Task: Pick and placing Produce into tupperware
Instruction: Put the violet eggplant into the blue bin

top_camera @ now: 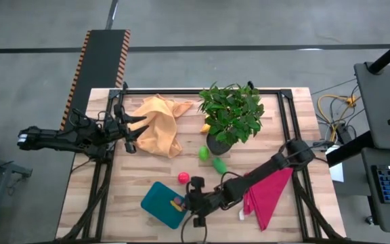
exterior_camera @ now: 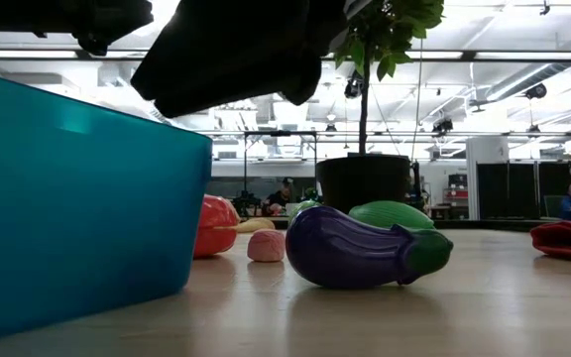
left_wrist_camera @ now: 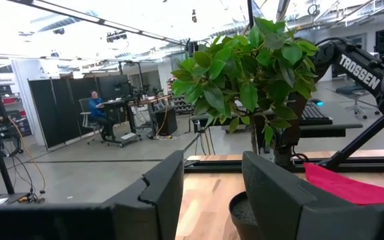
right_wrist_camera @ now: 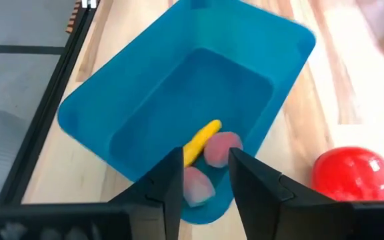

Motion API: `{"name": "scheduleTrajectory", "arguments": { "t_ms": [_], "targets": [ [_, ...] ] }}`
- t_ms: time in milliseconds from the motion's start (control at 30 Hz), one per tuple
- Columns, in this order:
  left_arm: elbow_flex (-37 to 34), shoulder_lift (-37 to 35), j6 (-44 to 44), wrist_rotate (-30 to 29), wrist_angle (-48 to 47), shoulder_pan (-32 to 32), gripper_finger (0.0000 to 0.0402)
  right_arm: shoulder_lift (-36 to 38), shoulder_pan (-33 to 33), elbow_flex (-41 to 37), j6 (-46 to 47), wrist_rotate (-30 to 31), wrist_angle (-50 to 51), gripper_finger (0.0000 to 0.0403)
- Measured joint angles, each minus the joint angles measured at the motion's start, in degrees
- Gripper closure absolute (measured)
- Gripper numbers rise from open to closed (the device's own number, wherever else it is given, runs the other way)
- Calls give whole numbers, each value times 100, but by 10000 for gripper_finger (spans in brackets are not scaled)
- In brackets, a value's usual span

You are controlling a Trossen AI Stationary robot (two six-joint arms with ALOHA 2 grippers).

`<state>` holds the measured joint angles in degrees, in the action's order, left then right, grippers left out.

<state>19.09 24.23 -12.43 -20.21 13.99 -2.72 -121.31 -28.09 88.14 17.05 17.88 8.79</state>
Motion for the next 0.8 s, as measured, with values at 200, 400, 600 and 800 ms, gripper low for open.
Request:
{"name": "scheduleTrajectory", "arguments": {
  "t_ms": [200,400,600,800],
  "targets": [
    [0,-2,0,0,-1,0,262,199,1,0,60,13,617,303],
    [0,0,-7,0,1,2,262,533,-14,-4,1072,4,1739,295],
    [0,0,-9,-2,3,2,262,692,-14,-4,1318,-282,2025,228],
    [0,3,-9,-2,5,2,262,667,-49,-7,1392,-628,2417,145]
  ]
}}
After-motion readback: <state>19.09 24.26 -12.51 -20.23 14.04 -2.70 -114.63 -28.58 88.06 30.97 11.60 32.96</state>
